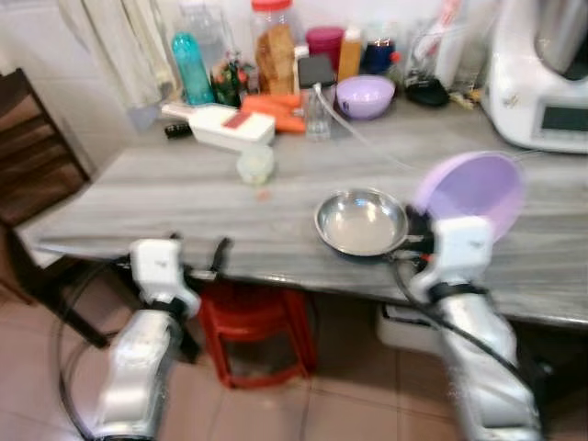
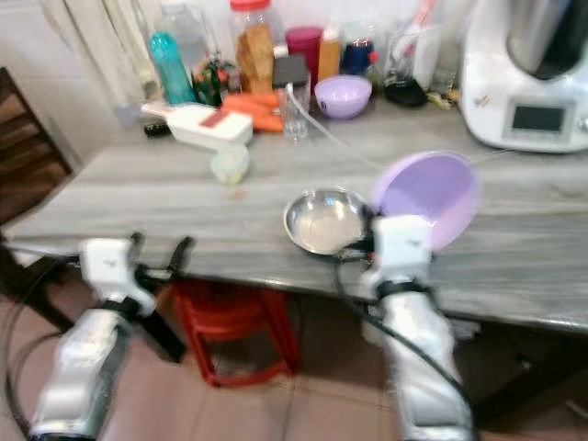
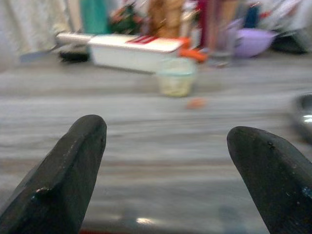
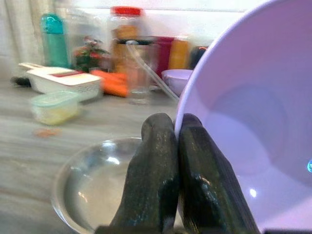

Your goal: Setting the table

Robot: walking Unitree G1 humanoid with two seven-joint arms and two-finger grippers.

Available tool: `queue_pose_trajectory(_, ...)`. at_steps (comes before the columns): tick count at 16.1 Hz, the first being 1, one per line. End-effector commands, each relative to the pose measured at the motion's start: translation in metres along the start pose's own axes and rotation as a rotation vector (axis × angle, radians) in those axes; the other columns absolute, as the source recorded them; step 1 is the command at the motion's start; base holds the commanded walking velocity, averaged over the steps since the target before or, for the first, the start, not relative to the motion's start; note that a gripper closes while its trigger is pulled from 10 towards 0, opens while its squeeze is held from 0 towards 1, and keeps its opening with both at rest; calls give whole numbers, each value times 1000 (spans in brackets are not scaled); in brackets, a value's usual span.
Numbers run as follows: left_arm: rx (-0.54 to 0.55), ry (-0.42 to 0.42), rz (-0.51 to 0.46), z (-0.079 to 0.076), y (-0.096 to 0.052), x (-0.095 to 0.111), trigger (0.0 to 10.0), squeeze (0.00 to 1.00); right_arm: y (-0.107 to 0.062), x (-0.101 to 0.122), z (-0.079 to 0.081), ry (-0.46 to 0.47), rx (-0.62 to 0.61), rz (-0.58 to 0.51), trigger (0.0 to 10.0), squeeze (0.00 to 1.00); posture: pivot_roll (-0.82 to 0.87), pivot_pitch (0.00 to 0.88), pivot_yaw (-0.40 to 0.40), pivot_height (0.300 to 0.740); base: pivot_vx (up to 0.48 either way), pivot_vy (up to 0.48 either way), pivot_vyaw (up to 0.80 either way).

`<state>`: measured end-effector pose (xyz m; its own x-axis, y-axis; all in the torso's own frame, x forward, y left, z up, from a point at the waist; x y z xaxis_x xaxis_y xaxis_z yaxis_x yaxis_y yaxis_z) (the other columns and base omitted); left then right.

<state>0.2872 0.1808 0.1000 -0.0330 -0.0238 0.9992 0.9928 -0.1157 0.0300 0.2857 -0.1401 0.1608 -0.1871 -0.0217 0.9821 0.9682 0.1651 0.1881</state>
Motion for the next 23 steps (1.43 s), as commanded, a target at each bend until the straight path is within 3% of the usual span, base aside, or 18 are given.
queue_pose_trajectory(1,-14,-3,-18,-5,3,5,10000,0,-2,3,-8,-19,-20,-15,10000,0,-125,59,96,740,480,0,0)
queue_pose_trajectory(6,-6,-35,-22,-7,4,5,10000,0,-1,3,-6,-29,-1,-16,10000,0,-124,51,91,740,299,0,0)
queue_pose_trajectory(13,-103,27,-31,-11,-12,4,10000,0,-2,3,4,-53,82,-6,10000,0,-127,56,86,740,0,0,0)
queue_pose_trajectory(16,-173,46,-30,-13,-20,3,10000,0,-2,1,15,-63,189,8,10000,0,-121,58,84,740,0,0,0)
queue_pose_trajectory(20,-420,14,-34,-34,-33,5,10000,0,0,-7,40,-83,458,85,10000,0,-117,57,82,740,0,0,0)
queue_pose_trajectory(23,-449,32,-41,-36,-34,6,10000,0,8,-14,45,-112,531,128,10000,0,-117,55,83,740,0,0,0)
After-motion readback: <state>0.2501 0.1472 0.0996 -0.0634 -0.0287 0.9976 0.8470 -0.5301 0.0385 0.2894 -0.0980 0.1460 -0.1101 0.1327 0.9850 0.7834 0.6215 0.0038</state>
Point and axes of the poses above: a point about 5 cm out from each wrist's last joint towards the gripper, its own y axis pointing out of the wrist towards the gripper, its own x axis along the axis of the wrist's last joint, z = x × y, the point moved 1 cm from there along y, pointing out of the wrist towards the gripper, and after that the axes turned 6 degrees about y, right-handed, at the moved point
